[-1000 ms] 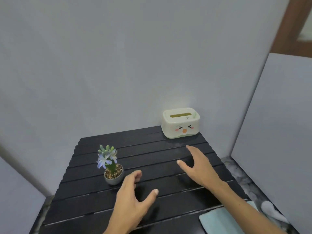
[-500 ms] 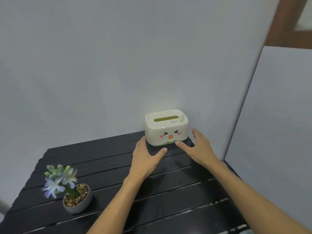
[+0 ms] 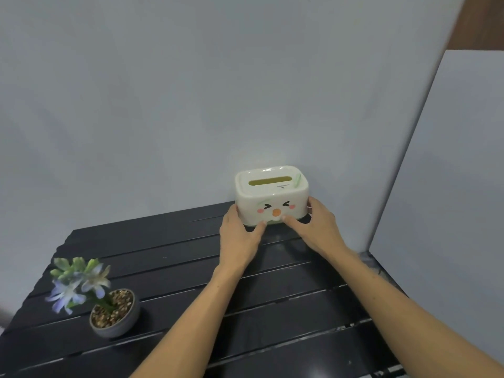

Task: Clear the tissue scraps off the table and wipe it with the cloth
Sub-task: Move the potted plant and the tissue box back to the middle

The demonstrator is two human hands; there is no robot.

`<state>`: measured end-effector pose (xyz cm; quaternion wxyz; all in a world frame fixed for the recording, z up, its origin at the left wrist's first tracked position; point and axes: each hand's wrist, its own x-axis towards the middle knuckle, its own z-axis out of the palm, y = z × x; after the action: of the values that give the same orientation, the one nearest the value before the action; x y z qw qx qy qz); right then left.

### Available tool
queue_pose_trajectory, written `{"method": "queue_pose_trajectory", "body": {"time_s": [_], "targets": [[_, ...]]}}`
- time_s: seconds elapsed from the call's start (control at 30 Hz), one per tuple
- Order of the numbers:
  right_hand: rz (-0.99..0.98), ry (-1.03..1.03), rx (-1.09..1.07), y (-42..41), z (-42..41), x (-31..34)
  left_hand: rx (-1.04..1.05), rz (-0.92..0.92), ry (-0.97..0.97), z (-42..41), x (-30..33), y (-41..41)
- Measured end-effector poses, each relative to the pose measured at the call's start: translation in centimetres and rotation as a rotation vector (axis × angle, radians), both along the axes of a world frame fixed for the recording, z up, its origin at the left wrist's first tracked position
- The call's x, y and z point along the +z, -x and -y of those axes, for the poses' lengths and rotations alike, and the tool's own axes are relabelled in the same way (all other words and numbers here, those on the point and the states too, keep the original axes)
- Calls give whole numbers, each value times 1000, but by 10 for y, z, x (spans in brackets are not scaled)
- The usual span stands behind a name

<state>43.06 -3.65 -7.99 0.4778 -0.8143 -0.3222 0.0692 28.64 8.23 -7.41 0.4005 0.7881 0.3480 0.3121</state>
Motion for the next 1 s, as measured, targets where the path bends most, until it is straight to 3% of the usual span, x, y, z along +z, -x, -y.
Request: {"method": "queue_pose_trajectory", "body": {"time_s": [0.3, 1.0], "targets": [[2, -32, -50, 37, 22, 7, 41, 17, 83, 16, 5, 31], [-60, 28, 12, 184, 86, 18, 53, -4, 124, 71, 18, 195]]}}
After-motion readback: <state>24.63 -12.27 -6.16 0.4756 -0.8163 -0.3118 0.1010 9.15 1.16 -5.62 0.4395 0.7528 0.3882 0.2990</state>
